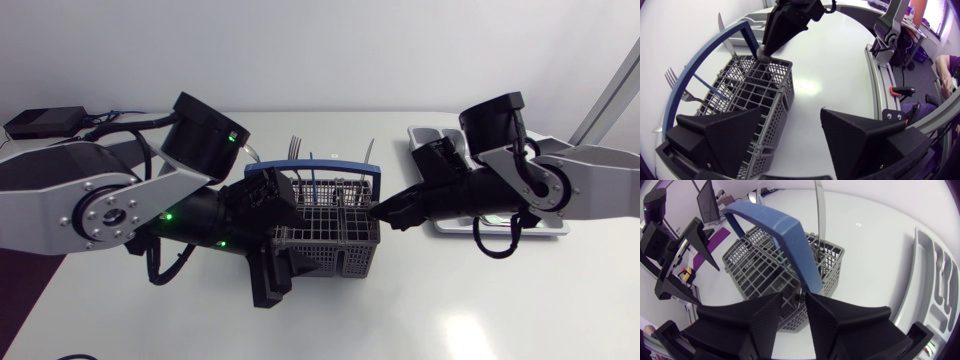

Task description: Unload the cutlery basket into the drawer organizer.

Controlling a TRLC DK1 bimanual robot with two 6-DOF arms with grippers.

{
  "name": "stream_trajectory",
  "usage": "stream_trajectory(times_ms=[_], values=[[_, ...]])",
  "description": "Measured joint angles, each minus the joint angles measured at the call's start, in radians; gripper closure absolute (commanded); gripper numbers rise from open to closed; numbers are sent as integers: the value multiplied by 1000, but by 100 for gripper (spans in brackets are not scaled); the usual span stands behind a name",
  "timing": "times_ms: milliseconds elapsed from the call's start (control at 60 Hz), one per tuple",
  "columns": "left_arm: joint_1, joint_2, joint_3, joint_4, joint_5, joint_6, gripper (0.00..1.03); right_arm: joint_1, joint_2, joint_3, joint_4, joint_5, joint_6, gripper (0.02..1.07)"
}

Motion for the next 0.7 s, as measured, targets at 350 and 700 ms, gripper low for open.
stream_trajectory(times_ms=[350, 700], values=[[-1, 0, 0, 1, 2, -22, 7, 5, -45, -36, 29, 14, 3, 96], [-3, 0, -3, 4, 2, -25, 7, 10, -111, -47, 31, 10, 4, 97]])
